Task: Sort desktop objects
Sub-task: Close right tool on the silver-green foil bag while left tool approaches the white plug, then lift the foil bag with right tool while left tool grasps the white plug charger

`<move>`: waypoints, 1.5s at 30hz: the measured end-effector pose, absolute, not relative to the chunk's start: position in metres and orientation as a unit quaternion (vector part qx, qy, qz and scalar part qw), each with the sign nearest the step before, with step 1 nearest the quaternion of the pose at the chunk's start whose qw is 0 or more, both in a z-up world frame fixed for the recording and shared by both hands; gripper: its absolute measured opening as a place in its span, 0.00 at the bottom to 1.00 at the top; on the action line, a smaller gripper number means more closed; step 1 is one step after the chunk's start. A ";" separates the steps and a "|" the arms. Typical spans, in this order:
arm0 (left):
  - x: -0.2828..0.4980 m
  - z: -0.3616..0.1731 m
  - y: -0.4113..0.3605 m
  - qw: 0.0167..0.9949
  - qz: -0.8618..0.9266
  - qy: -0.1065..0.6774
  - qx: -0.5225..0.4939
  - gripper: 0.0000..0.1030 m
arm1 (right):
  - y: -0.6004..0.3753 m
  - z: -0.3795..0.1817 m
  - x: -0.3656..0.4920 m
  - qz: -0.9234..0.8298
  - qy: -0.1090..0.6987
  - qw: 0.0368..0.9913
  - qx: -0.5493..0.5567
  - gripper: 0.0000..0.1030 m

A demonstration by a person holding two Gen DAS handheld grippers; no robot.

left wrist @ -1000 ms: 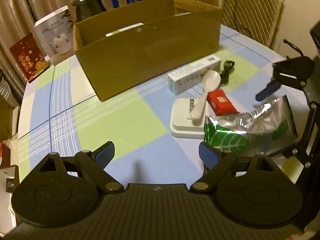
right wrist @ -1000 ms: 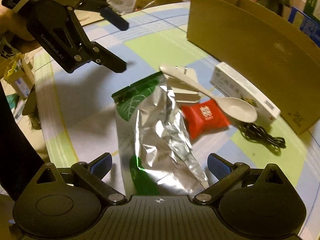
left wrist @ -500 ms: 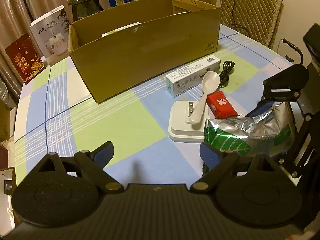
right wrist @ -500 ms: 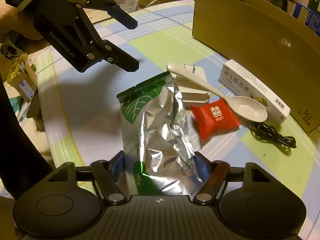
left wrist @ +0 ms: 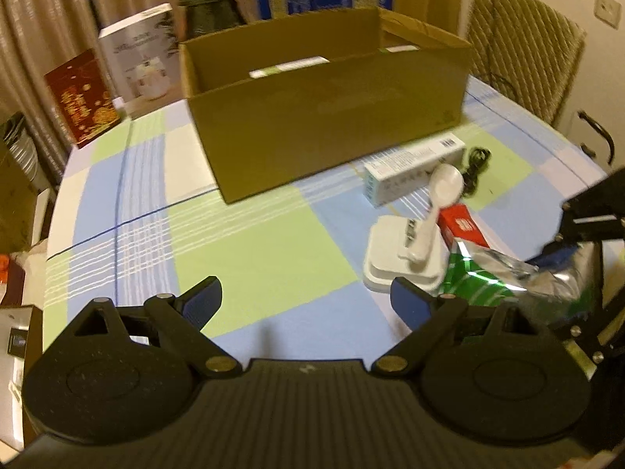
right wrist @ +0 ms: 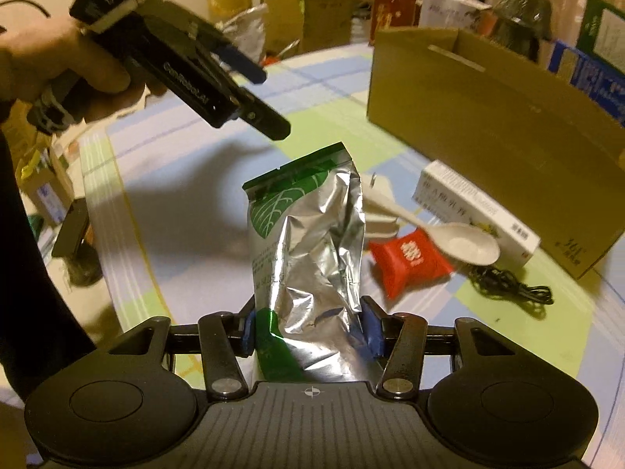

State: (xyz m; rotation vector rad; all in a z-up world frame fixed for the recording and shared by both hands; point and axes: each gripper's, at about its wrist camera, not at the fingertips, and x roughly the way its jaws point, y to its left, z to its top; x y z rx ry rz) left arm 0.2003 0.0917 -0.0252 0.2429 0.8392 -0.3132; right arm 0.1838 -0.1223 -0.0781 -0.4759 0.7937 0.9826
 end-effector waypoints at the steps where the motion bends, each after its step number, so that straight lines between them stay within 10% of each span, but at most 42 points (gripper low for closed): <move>1: 0.201 -0.024 0.094 0.896 -0.147 0.403 0.113 0.88 | -0.124 -0.075 0.184 0.451 0.365 0.786 -0.215 0.47; 38: 0.229 -0.074 0.024 0.861 -0.230 0.429 0.145 0.87 | -0.182 -0.057 0.243 0.249 0.412 0.874 -0.068 0.47; 45: 0.237 -0.083 0.015 0.860 -0.246 0.422 0.150 0.64 | -0.182 -0.058 0.245 0.245 0.413 0.874 -0.068 0.48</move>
